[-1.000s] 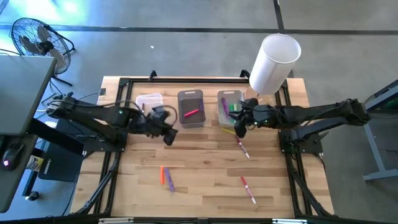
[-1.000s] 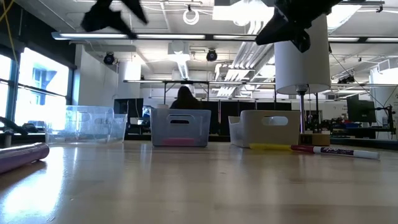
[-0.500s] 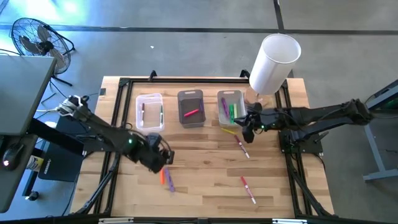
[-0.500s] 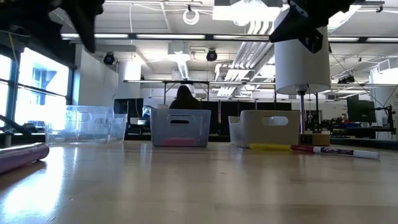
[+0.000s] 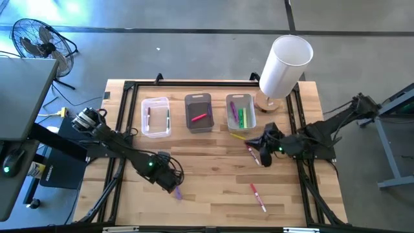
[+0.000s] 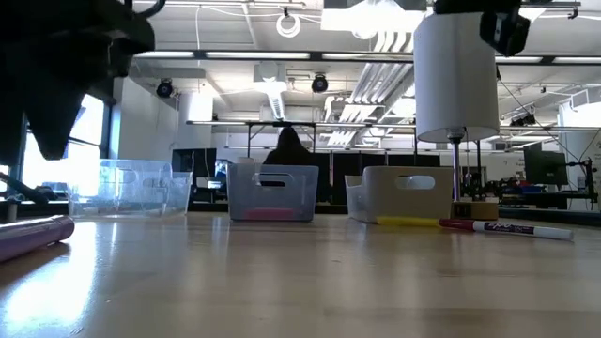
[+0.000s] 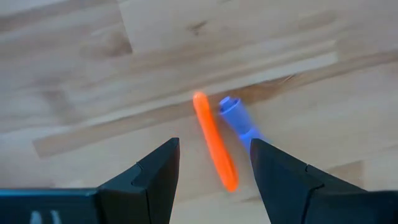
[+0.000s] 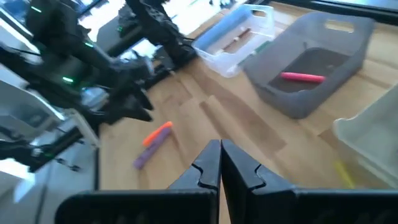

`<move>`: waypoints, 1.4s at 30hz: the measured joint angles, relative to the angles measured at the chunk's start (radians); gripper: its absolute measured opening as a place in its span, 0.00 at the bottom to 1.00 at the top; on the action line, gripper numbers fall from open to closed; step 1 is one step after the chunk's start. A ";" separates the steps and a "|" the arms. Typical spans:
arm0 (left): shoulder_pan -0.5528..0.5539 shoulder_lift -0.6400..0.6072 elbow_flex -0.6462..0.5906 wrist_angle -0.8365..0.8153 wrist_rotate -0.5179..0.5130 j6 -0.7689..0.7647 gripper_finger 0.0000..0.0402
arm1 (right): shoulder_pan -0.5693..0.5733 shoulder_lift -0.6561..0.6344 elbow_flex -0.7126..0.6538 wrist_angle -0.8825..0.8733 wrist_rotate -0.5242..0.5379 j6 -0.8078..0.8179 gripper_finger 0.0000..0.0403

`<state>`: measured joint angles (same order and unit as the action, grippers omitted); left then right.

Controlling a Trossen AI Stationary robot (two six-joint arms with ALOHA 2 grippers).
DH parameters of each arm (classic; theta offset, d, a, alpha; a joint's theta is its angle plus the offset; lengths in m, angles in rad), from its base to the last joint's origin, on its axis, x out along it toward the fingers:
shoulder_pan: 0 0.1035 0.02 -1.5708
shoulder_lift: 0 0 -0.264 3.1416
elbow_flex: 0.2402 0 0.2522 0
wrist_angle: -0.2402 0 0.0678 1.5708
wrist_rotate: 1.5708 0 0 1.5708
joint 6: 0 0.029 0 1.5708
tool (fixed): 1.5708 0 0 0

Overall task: Pick & Place Markers
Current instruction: Put the orange pen into the black bin

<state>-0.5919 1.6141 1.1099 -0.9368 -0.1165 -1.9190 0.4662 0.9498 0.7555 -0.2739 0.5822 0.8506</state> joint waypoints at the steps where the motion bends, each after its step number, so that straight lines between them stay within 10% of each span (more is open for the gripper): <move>1: 0.000 0.011 0.000 0.003 0.012 0.000 0.48 | 0.025 0.000 0.000 0.005 0.020 0.014 0.00; 12: -0.027 0.109 0.000 0.109 0.103 0.003 0.48 | 0.210 0.060 0.000 0.010 0.172 0.144 0.00; 31: -0.030 0.201 0.002 0.137 0.159 0.033 0.47 | 0.215 0.074 0.000 0.025 0.171 0.136 0.00; 42: -0.030 0.202 0.002 0.138 0.140 0.056 0.16 | 0.215 0.074 0.001 0.025 0.166 0.134 0.00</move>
<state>-0.6220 1.8160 1.1122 -0.7988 0.0237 -1.8626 0.6809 1.0237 0.7563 -0.2493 0.7484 0.9844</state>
